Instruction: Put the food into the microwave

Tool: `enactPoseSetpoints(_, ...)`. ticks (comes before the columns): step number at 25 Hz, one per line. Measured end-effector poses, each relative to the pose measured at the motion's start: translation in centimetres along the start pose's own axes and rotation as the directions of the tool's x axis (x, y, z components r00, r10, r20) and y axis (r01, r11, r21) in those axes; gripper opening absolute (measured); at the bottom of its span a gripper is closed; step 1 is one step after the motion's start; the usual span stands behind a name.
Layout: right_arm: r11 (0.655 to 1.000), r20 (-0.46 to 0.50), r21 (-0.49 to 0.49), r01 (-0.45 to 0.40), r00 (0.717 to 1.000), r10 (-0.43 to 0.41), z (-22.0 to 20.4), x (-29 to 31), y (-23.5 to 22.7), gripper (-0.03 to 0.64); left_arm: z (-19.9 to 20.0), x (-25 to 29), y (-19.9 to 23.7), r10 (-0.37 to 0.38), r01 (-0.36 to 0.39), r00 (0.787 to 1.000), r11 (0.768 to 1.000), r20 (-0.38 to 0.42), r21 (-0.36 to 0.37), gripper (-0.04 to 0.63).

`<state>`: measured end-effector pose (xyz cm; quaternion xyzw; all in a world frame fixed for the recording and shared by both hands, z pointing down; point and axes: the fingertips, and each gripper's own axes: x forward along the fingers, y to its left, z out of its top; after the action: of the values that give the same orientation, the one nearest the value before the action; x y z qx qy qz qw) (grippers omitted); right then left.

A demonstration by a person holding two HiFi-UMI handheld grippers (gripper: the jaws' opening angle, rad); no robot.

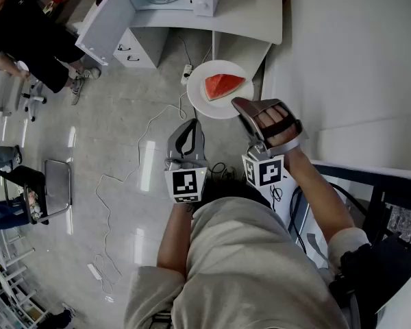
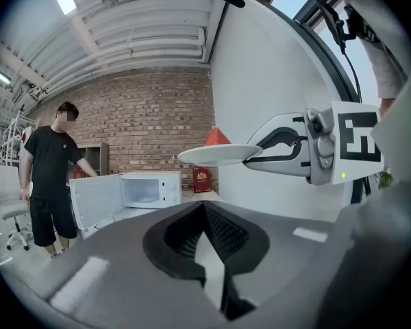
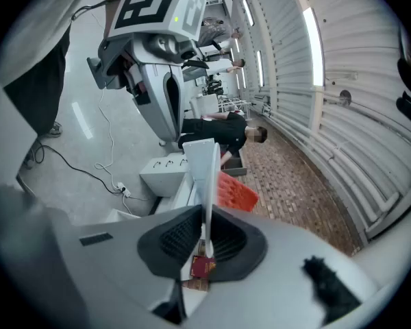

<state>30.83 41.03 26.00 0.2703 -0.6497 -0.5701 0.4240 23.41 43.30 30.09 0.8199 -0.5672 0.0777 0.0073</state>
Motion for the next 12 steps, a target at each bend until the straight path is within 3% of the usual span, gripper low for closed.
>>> enactPoseSetpoints(12,1.0,0.001,0.008,0.009,1.0,-0.009,0.28,0.25,-0.14,0.029,0.1,-0.06,0.09,0.003,-0.003,1.0,1.0,-0.001,0.003,0.008)
